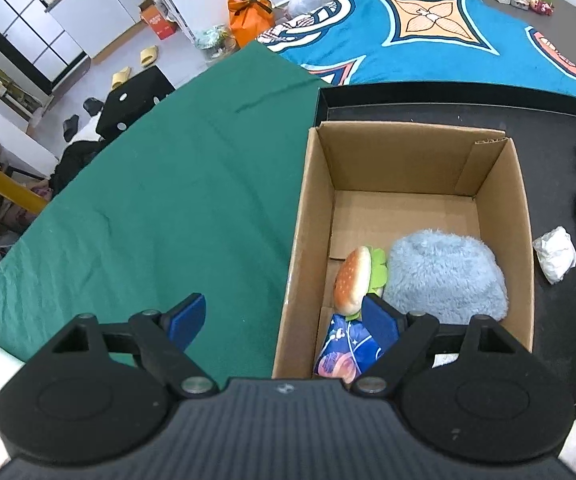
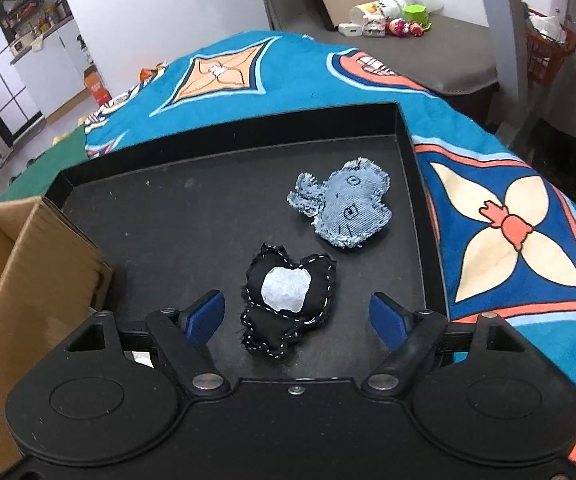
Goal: Organize soft objects
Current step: 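Reach the right gripper to the black heart-shaped plush and grasp it, then carry the black plush over the box and release it inside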
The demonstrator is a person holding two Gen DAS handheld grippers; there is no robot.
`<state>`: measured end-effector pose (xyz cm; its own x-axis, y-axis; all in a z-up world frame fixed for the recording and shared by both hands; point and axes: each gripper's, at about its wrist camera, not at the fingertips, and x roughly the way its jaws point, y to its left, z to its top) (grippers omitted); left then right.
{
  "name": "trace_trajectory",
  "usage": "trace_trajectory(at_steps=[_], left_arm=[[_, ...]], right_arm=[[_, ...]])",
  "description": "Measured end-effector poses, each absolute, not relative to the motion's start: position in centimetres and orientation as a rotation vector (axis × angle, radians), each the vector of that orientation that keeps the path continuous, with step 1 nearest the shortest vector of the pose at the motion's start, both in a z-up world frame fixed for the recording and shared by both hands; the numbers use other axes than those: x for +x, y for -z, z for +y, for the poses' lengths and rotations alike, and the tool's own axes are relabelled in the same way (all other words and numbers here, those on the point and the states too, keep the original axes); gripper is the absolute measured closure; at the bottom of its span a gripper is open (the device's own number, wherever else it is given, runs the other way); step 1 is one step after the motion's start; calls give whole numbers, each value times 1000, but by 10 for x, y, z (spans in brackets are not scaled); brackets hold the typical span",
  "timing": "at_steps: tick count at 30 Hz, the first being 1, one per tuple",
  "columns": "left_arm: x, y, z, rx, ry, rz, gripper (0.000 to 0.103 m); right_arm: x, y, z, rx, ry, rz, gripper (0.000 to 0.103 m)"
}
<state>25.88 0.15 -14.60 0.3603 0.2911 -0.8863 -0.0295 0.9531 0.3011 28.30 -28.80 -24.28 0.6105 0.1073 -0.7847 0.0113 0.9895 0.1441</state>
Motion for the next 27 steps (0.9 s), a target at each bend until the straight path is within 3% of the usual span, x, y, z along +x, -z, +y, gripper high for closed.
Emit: trace_trajectory(at_steps=[2, 6, 7, 27], left_arm=[[257, 144, 0, 254, -205, 1177, 19], [255, 142, 2, 236, -218, 1165, 19], [255, 141, 4, 223, -215, 1167, 19], [248, 137, 17, 141, -175, 1153, 19]], right_arm=[[286, 246, -287, 127, -61, 923, 36], [291, 253, -286, 88, -60, 941, 70], [291, 252, -284, 67, -57, 938, 74], [273, 196, -268, 89, -90, 872, 77]])
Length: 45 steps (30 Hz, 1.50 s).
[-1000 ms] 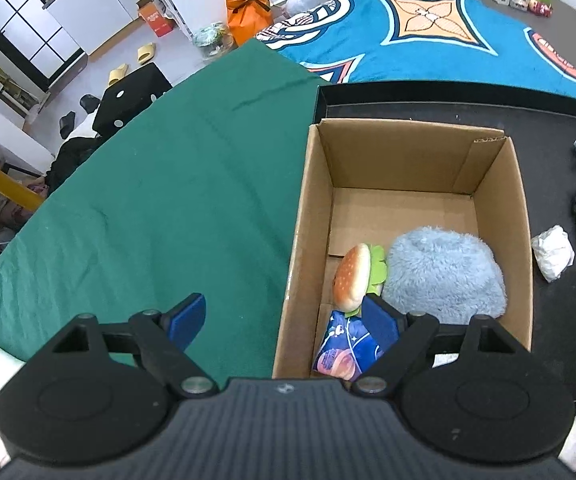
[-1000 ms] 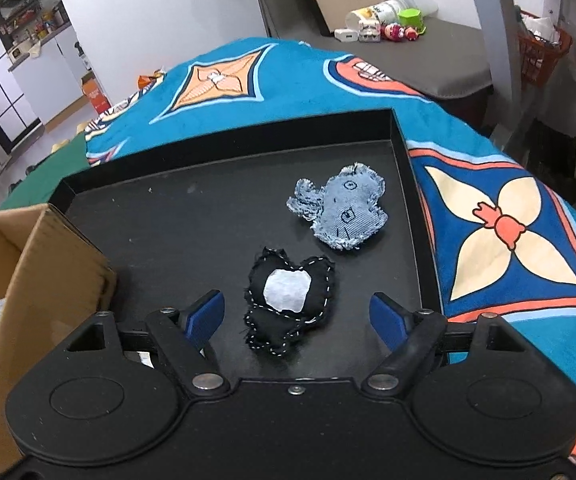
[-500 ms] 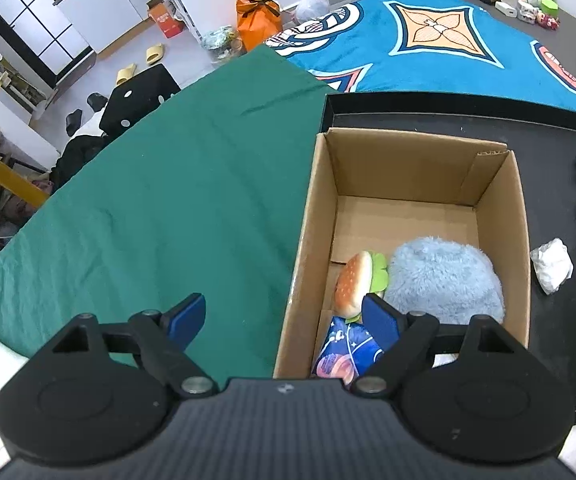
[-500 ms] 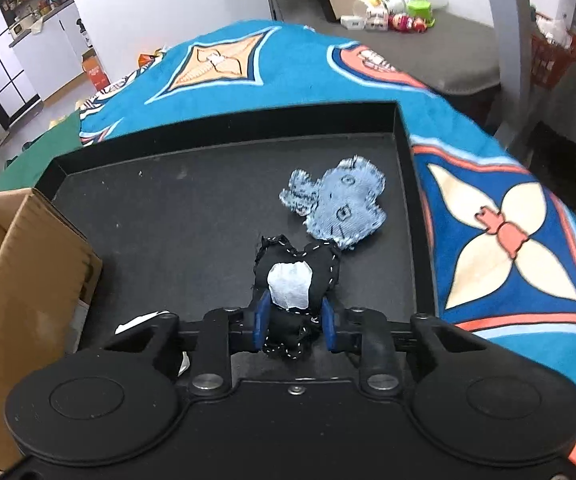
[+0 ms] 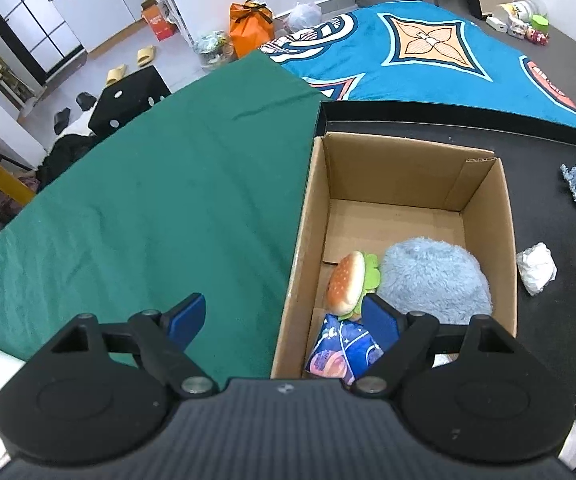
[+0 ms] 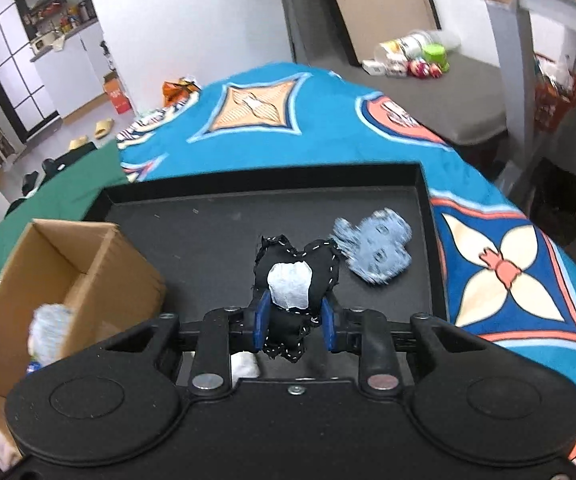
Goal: Organize soft objects
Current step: 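Carry the black plush over the box and release it inside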
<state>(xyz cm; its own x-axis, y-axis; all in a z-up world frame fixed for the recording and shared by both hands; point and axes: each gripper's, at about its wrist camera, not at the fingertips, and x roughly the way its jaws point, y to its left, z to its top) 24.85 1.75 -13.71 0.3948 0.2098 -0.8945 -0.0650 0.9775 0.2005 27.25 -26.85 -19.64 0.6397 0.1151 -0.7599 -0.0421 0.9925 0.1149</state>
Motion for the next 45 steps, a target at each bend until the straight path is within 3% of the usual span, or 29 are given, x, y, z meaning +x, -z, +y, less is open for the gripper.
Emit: trace_trajectory(at_steps=[19, 34, 36, 39, 42, 44, 45], left_arm=[[250, 147, 48, -10, -128, 1211, 19], [255, 159, 62, -43, -114, 1250, 23], [256, 161, 64, -44, -112, 1256, 26], [258, 165, 64, -41, -102, 1279, 39], [259, 170, 67, -48, -93, 1301, 57], [260, 174, 69, -61, -92, 1324, 74], [260, 176, 70, -72, -86, 1335, 77]], right_arm=[[251, 131, -195, 11, -169, 790, 76], [246, 124, -144, -28, -203, 778, 76], [246, 124, -138, -32, -209, 778, 76], [247, 125, -128, -42, -218, 780, 76], [248, 125, -121, -43, -225, 782, 76], [248, 127, -118, -47, -231, 787, 76], [248, 128, -116, -48, -233, 789, 76]])
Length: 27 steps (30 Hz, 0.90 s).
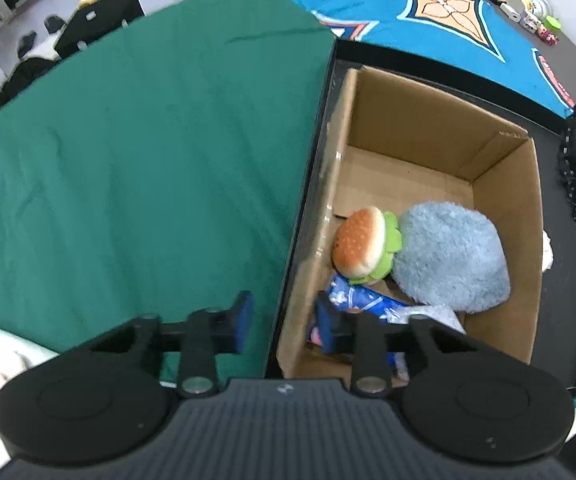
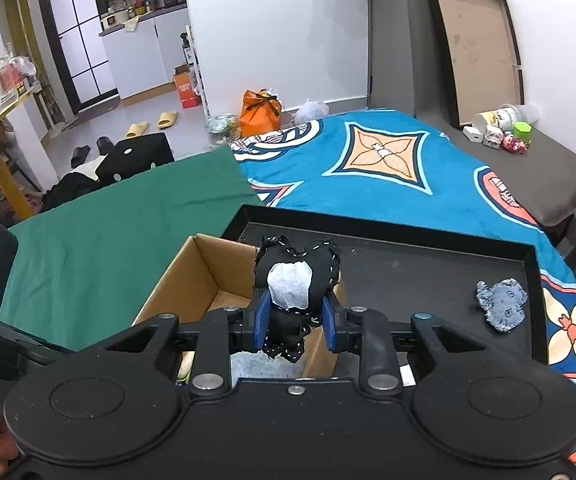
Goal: Organize soft objects
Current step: 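Carry the black plush over the box and release it inside, then reach the right gripper to the white cloth bundle and grasp it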
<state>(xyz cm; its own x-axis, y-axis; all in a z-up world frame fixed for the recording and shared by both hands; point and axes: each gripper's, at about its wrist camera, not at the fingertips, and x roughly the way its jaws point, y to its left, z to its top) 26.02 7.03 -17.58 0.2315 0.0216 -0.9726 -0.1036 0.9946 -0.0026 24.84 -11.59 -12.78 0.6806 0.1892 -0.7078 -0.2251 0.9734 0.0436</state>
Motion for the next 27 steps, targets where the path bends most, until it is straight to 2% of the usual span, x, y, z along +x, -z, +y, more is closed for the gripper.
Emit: trace_trajectory(at_steps=[5, 7, 11, 18, 27], left_arm=[[258, 177, 73, -100, -52, 1339, 90], [257, 176, 72, -105, -35, 1331, 93], [255, 172, 71, -102, -26, 1302, 93], [251, 167, 61, -36, -24, 1284, 92], [249, 162, 44, 70, -37, 1274, 83]], right_arm=[[249, 131, -107, -51, -246, 800, 76], [250, 131, -104, -53, -252, 801, 74], [250, 133, -98, -34, -301, 816, 63], [239, 138, -95, -54, -334, 841, 62], [228, 141, -134, -43, -272, 839, 59]])
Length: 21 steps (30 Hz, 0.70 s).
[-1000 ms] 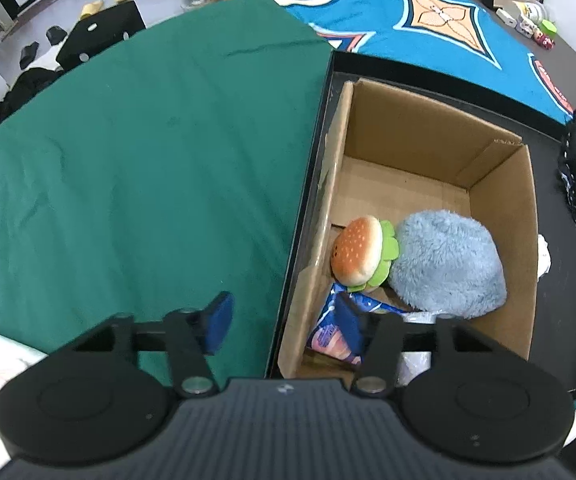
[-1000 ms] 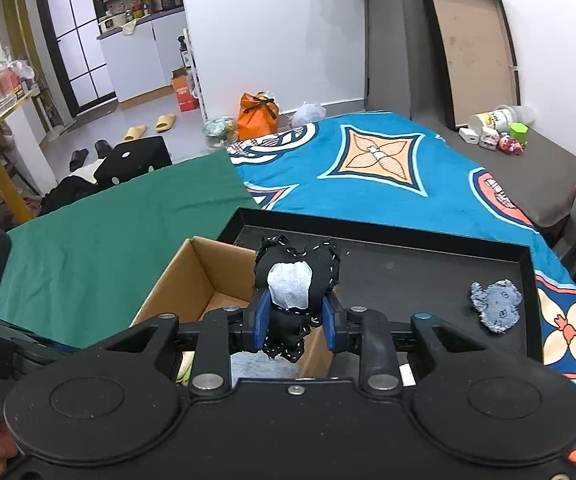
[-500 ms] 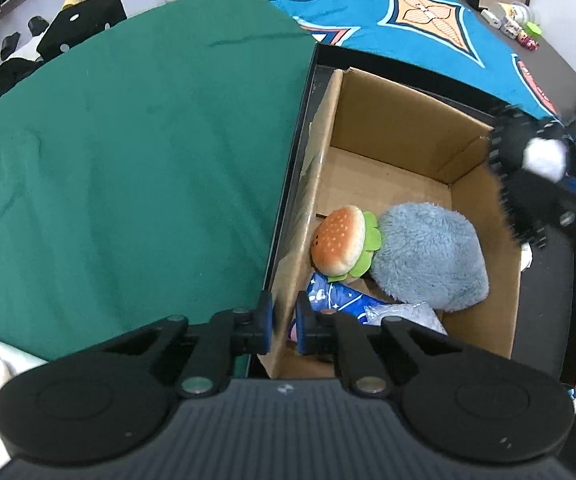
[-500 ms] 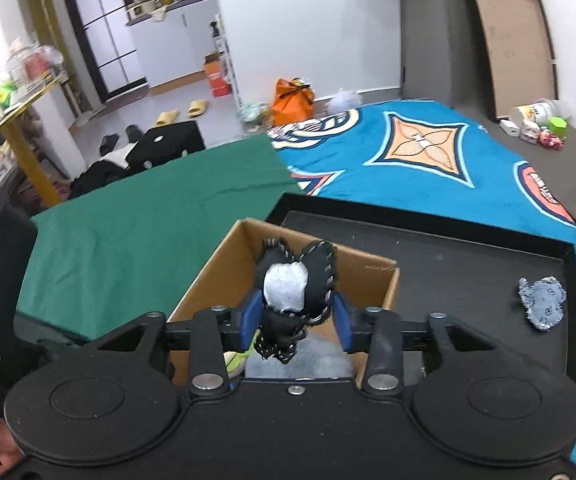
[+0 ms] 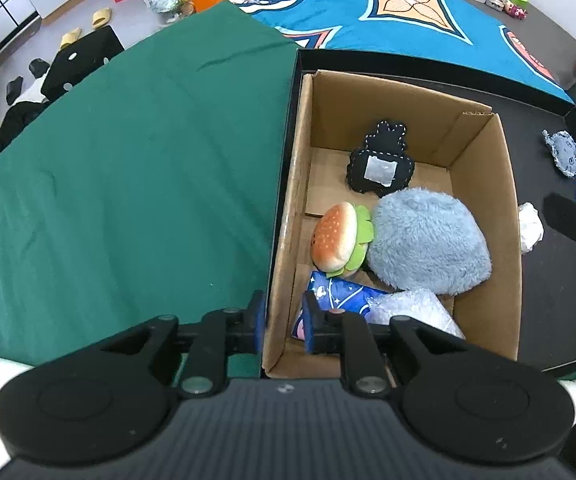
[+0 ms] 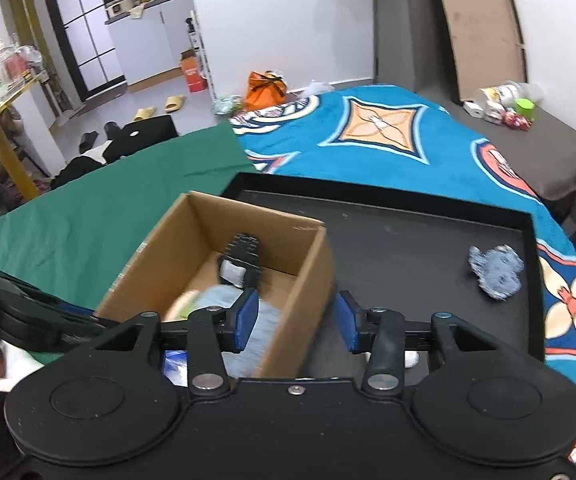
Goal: Organize soft objects
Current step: 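Reach the right gripper to the white cloth bundle and grasp it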
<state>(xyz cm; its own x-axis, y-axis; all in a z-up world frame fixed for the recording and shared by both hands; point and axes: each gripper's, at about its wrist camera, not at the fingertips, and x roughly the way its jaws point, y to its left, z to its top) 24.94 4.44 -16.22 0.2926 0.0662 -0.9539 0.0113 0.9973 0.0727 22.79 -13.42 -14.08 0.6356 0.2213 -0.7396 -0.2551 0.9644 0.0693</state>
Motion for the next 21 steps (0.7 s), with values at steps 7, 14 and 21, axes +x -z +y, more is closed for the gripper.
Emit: trace_trajectory(at_steps=[7, 14, 21], left_arm=[[244, 149, 36, 123, -79, 1193, 39], [243, 147, 19, 230, -93, 1157, 26], [245, 149, 8, 291, -97, 1172, 22]], right_arm=[[227, 155, -165, -23, -235, 860, 52], [231, 175, -186, -3, -218, 885, 44], [238, 197, -200, 3, -183, 911, 29]])
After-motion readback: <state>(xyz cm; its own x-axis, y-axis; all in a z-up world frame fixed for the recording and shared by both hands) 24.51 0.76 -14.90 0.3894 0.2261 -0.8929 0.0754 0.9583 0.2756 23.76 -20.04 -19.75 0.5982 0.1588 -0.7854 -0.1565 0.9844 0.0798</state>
